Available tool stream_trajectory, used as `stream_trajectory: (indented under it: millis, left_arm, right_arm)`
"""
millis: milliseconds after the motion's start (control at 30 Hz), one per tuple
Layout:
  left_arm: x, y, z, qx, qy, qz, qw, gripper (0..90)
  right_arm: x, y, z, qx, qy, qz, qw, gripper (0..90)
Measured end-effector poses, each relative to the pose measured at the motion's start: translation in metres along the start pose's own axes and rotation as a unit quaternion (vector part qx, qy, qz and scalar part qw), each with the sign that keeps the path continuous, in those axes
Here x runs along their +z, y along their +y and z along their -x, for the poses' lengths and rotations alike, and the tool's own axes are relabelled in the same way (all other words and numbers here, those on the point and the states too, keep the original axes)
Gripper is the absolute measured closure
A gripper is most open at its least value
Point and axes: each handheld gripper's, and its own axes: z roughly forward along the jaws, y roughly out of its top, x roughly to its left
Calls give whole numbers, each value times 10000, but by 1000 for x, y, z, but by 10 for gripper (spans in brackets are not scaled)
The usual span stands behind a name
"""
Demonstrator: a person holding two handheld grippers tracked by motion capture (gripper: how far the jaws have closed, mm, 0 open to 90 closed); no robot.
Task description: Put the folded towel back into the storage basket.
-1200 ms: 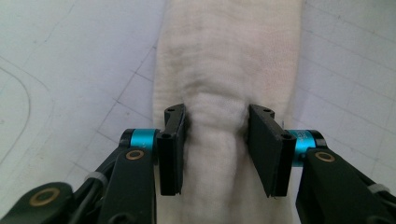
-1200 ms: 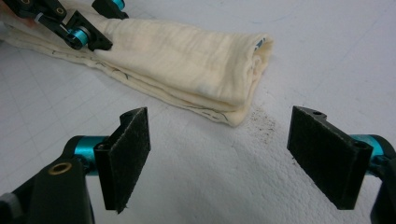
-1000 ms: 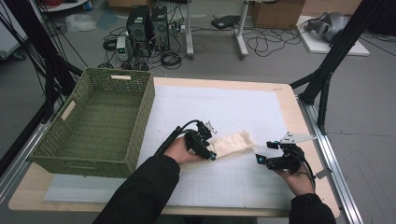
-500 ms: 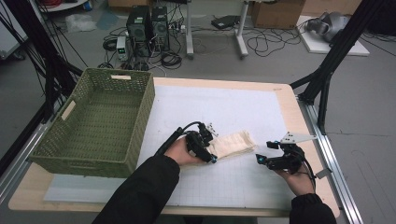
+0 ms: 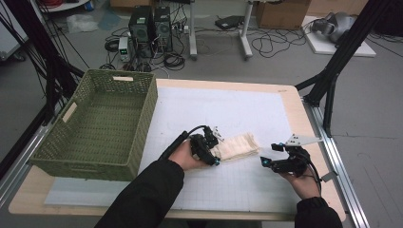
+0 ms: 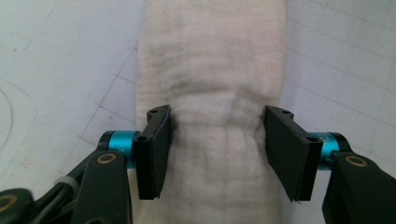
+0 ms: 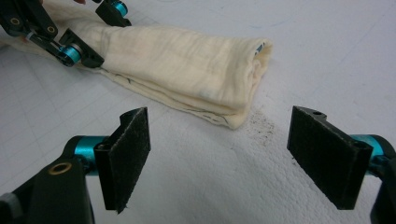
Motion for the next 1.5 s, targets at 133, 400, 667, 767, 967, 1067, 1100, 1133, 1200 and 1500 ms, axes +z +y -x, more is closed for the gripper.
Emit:
stream_trajectory:
  millis: [133,400,667,767,967,1067,1100,1133,1200,1500]
  left_arm:
    - [-1,2,-2,-21,154,-44,9999,559]
    - [-1,4,-3,3,253,-76,9997,740]
    - [-2,5,-5,-144,271,-75,9995,798]
    - [-3,5,-6,-252,239,-46,9994,801]
    - [-9,2,-9,-465,196,94,9987,803]
    - [-13,2,-9,-497,175,153,9985,804]
    - [-14,2,-9,-498,193,163,9984,805]
    - [-15,2,-9,-509,165,153,9985,805]
    - [-16,2,-9,-493,209,137,9985,805]
    - [-18,1,-10,-583,134,189,9980,808]
  right_arm:
    - [-1,0,0,-5,-7,18,10000,208]
    - [0,0,1,31,-16,11,10000,208]
    - [-1,-1,1,29,-45,44,10000,198]
    - [-2,-3,2,32,-63,57,10000,191]
    - [-4,-5,3,86,-89,64,9999,167]
    - [-4,-6,3,77,-101,55,9999,164]
    - [-4,-7,4,69,-109,63,9999,163]
    - [-4,-7,3,93,-112,49,9999,162]
    - [-4,-7,3,108,-111,66,9999,161]
    - [-5,-7,3,112,-100,76,9999,161]
